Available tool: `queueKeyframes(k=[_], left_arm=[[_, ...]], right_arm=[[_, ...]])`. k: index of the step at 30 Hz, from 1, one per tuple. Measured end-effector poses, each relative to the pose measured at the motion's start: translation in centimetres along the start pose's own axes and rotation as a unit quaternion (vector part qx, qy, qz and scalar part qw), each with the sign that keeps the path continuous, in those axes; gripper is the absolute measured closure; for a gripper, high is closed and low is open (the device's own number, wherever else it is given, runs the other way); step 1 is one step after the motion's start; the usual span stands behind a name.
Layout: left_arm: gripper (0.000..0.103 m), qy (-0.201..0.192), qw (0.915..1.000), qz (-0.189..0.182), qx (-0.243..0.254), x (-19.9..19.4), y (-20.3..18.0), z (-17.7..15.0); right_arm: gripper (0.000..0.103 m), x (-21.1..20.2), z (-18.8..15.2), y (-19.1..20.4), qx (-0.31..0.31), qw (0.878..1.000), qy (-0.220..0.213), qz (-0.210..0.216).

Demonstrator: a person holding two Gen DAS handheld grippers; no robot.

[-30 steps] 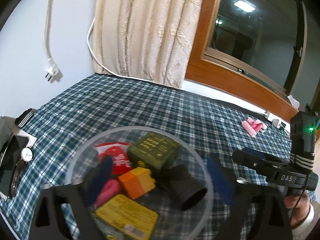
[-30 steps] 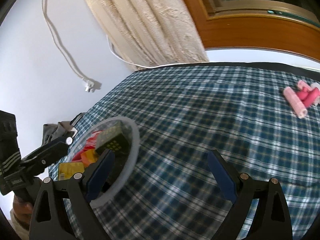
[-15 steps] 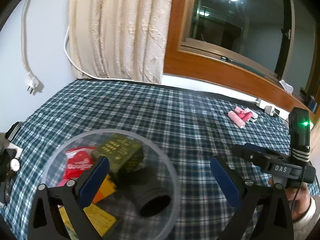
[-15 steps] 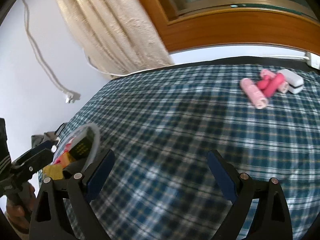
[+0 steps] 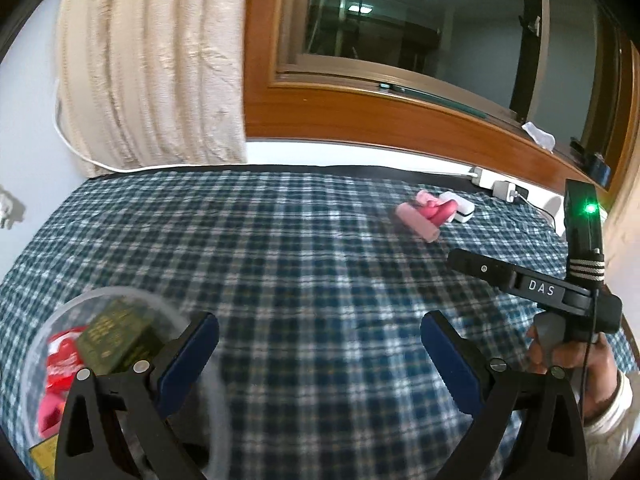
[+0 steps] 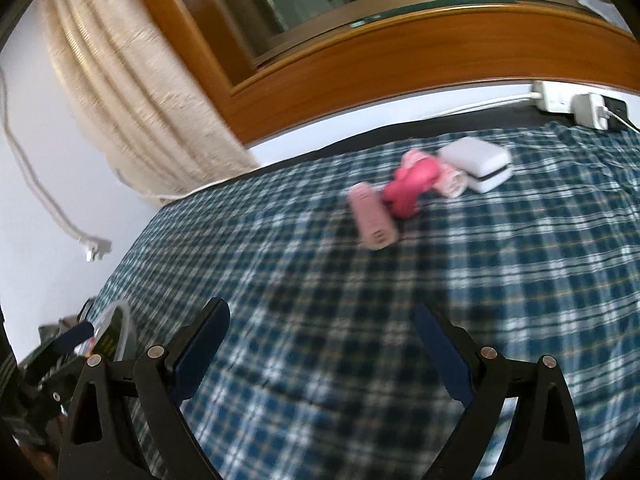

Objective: Organize objects
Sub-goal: 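Move both grippers back toward the pink items on the bed, then grasp the pink rubber toy with the right gripper while the left grasps a pink curler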

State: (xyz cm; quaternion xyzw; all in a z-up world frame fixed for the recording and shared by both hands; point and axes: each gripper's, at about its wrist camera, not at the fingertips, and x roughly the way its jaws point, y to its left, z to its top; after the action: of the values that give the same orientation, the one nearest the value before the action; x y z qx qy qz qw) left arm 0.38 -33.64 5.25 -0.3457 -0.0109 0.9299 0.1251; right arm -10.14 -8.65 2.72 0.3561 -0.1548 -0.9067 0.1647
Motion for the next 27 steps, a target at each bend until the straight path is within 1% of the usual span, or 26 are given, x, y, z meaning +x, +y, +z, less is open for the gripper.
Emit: queueKeyframes(k=[2, 6, 11, 14, 16, 20, 23, 25, 27], left_arm=[[0.001, 0.004, 0.9999, -0.009, 0.001, 0.9, -0.7, 0.5], [0.001, 0.012, 0.9998, -0.012, 0.012, 2.7, -1.8, 1.1], [0.001, 0.022, 0.9995, -0.018, 0.013, 4.3, -2.2, 1.1], [0.001, 0.028, 0.9994, -0.017, 0.011, 5.1, -2.1, 0.7], [0.001, 0.035, 0.9992, -0.015, 0.013, 5.8, -2.0, 0.4], [0.001, 0.045, 0.9988, -0.015, 0.011, 6.7, -1.6, -0.2], [0.001, 0.055, 0.9983, -0.019, 0.009, 7.2, -1.4, -0.5], [0.001, 0.059, 0.998, -0.022, 0.009, 7.3, -1.4, -0.6], [0.001, 0.059, 0.9979, -0.023, 0.012, 7.3, -1.5, -0.7]], right_arm=[[0.008, 0.1, 0.7, -1.0, 0.011, 1.0, -0.003, -0.006], [0.008, 0.5, 2.4, -2.8, 0.029, 0.999, -0.011, -0.022], [0.014, 1.8, 4.6, -4.2, 0.043, 0.999, -0.014, -0.031], [0.021, 3.2, 5.9, -4.3, 0.043, 0.998, -0.01, -0.034], [0.027, 4.2, 6.4, -4.5, 0.044, 0.998, -0.005, -0.038], [0.033, 6.5, 7.3, -4.7, 0.048, 0.998, 0.008, -0.045], [0.042, 8.0, 7.8, -5.0, 0.051, 0.997, 0.016, -0.05], [0.058, 8.8, 8.0, -5.0, 0.051, 0.997, 0.024, -0.05], [0.065, 9.1, 8.2, -5.1, 0.053, 0.997, 0.024, -0.049]])
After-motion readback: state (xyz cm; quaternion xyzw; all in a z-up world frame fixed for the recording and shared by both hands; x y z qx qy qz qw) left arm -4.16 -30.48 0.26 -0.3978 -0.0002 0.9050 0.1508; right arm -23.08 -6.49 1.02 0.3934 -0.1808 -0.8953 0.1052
